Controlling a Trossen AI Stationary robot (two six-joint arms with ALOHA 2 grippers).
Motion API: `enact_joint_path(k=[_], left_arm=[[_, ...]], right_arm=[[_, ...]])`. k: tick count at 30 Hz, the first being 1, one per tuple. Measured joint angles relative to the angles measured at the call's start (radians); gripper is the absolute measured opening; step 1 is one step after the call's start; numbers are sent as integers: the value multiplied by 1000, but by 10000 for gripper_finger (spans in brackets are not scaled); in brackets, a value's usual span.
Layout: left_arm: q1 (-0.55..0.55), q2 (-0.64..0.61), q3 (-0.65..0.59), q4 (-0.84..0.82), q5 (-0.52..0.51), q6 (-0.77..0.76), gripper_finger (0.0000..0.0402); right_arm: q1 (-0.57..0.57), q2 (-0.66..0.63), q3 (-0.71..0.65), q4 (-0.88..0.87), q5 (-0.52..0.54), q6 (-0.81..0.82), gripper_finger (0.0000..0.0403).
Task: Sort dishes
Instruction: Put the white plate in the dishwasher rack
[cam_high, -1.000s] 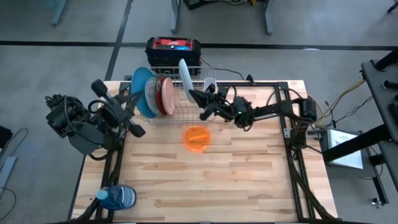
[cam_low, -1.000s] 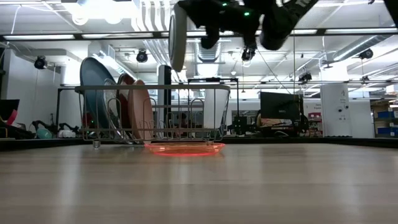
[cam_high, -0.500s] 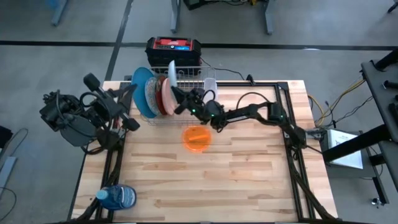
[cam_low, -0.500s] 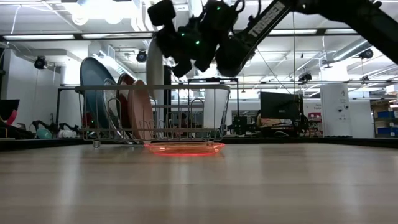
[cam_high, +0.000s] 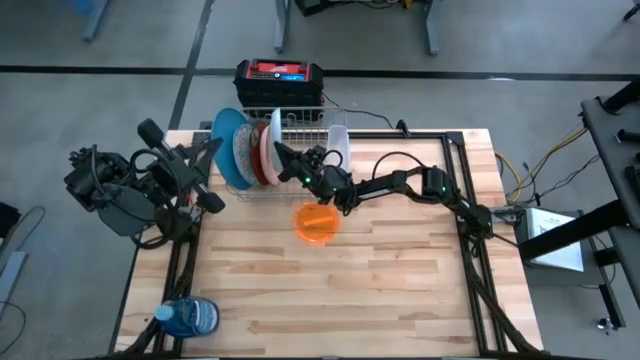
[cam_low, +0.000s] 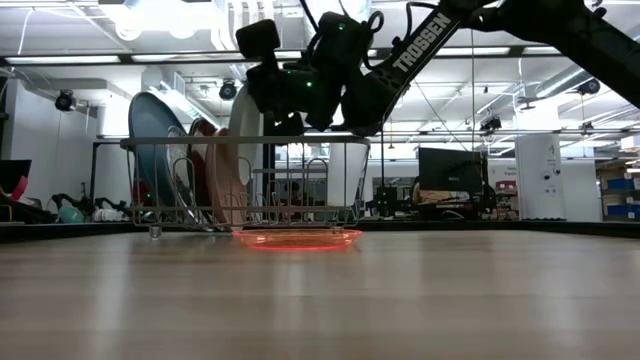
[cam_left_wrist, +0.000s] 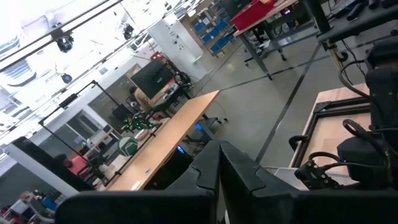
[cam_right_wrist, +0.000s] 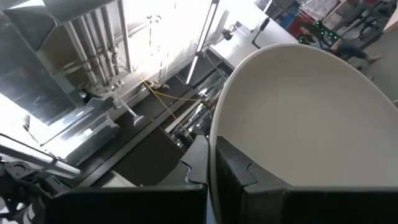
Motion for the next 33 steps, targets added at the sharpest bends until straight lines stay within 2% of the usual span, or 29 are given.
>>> enact_joint_path(k=[9, 19, 24, 33], left_arm=[[0, 1, 0, -4, 1, -28, 0], [0, 4, -1, -5, 46, -43, 0], [0, 4, -1, -5, 46, -44, 0], [0, 17, -1, -5, 46, -51, 0]], right_arm=[[2, 0, -1, -86, 45, 112, 0], [2, 0, -2, -189, 48, 56, 4], [2, 0, -1, -290, 48, 47, 29], [2, -2, 1, -293, 47, -11, 87]])
